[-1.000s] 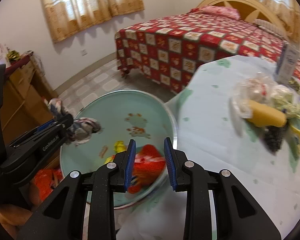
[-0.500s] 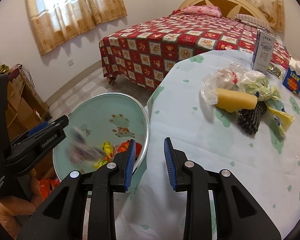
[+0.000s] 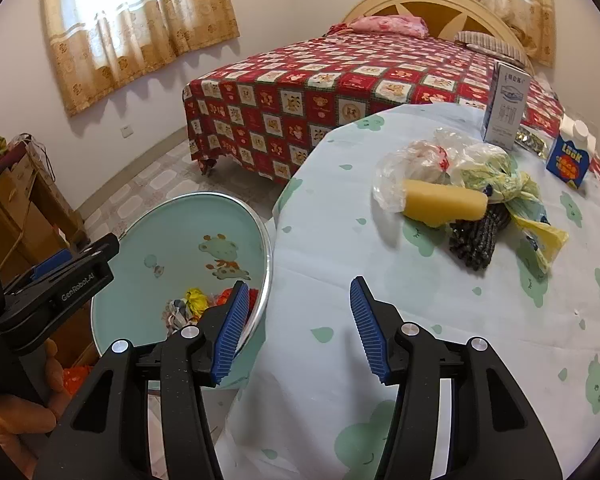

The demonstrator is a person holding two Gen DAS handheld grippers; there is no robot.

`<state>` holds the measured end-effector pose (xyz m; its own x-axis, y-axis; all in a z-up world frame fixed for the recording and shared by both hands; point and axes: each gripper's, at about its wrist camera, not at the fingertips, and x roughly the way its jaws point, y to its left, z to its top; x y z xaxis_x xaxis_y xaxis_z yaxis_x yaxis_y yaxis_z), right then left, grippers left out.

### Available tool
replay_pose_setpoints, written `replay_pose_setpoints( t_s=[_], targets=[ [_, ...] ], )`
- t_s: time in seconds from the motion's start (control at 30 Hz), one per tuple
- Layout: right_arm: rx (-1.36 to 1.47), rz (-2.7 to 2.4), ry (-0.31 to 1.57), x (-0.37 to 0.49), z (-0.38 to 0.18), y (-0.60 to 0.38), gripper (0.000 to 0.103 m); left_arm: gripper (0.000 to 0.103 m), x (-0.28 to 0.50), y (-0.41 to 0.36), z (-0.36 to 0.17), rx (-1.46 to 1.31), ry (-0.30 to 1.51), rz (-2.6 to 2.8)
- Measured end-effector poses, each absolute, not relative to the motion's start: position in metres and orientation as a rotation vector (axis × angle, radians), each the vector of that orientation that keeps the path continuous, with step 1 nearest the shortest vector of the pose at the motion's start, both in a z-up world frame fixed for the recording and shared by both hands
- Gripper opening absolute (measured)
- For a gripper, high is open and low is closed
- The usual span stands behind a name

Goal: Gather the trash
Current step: 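Open the right tool then the left tool to drop both items into the bucket, then move both open tools back over the trash pile on the table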

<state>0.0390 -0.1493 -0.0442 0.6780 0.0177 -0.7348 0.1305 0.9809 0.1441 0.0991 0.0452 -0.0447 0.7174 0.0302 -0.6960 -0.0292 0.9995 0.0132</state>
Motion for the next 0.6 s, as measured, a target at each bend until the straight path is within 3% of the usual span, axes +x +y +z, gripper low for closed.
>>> replay_pose_setpoints(
  t_s=[0.6],
  targets=[
    [0.241,-0.156,0.820,0.023,-0.046,-0.201,0.053,0.076,0.067,-0.007,-0.047,0.066,0.754,-0.149]
  ],
)
